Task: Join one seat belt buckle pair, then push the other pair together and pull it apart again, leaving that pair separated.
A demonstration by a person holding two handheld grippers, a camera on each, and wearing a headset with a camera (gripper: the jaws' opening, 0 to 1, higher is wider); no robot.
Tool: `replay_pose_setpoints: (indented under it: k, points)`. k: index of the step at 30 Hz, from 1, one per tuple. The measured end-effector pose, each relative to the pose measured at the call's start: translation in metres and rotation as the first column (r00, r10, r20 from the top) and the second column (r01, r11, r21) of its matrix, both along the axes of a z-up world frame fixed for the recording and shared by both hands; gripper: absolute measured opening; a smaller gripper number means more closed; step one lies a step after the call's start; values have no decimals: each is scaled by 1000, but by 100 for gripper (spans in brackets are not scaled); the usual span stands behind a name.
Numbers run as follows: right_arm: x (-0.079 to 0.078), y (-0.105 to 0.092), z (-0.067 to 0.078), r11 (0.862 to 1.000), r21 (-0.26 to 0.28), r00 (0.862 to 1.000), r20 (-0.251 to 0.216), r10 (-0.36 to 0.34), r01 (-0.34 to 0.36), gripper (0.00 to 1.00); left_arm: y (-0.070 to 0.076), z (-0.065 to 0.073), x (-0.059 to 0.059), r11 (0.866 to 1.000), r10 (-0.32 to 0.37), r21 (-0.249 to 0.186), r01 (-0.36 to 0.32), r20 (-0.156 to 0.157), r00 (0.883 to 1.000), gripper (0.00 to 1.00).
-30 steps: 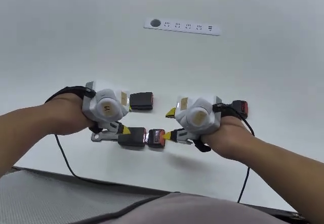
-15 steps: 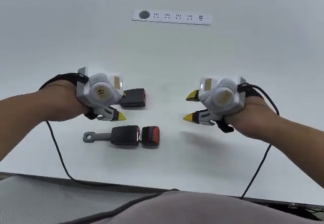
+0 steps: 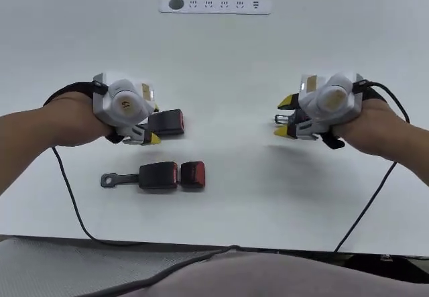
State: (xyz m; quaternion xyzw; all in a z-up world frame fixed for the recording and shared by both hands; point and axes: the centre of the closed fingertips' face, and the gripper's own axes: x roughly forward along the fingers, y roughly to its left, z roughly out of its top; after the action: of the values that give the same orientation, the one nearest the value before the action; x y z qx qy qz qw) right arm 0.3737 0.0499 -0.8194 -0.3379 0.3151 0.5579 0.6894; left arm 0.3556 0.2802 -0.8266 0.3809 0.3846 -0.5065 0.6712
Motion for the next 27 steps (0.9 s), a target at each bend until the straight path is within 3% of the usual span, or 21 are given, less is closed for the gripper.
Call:
replay_pose_setpoints:
  k: [9, 27]
  points:
    - [13, -33, -8, 999, -37, 999, -18, -31, 30, 33, 11, -12, 12, 1000, 16, 14, -16, -19, 1000, 42]
    - [11, -55, -27, 996, -85, 998, -69, -1, -5, 34, 13, -26, 12, 998, -39, 46, 41, -46, 998, 38]
